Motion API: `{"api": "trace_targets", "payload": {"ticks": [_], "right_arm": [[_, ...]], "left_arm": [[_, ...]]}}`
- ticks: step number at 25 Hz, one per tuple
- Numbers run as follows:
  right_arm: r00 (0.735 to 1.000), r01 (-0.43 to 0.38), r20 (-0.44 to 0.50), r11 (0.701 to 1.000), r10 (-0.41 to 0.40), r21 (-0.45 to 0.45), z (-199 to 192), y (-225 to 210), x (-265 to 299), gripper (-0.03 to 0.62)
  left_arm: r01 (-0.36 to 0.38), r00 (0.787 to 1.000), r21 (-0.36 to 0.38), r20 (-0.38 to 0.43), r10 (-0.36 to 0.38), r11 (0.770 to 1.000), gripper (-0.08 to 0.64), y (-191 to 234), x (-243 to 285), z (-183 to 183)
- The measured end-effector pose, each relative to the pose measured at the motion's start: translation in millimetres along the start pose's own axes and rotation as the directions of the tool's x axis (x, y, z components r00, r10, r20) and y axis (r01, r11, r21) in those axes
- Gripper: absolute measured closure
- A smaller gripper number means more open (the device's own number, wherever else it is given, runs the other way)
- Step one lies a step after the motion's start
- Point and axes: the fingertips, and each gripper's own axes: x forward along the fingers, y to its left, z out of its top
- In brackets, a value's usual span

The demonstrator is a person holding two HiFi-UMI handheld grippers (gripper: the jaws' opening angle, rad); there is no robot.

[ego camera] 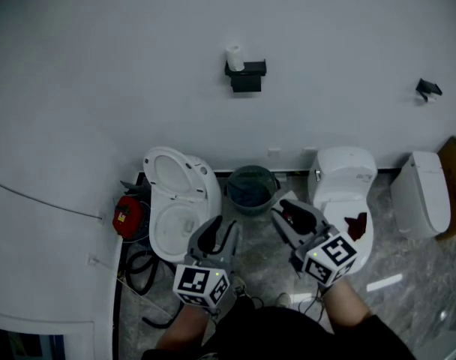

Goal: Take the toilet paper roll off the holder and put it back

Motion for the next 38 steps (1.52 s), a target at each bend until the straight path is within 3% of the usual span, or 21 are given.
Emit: {"api": "trace_targets", "payload": {"ticks": [9, 17, 27, 38], "right_arm": [[0.999, 0.049, -0.002, 0.999, -0.049, -0.011, 2, 3, 75, 0.479], [0.996, 0.085, 0.012, 0.996, -0.085, -0.002, -1, -1, 112, 0.476], [0.993, 0.118, 0.030, 0.993, -0.118, 0.021, 4, -33, 114, 0.476], [0.998, 0.024, 0.053, 0.999, -0.026, 0.039, 37, -130, 125, 0.472]], "left_arm": [[0.038, 0.999, -0.015, 0.008, -0.038, 0.999, 0.430, 77, 19, 13], [0.070, 0.998, -0.017, 0.005, -0.070, 0.997, 0.428, 115, 36, 16], [0.095, 0.995, -0.010, -0.014, -0.095, 0.995, 0.426, 110, 68, 15], [0.006, 1.000, 0.014, -0.004, -0.006, 1.000, 0.425, 83, 157, 31]]}}
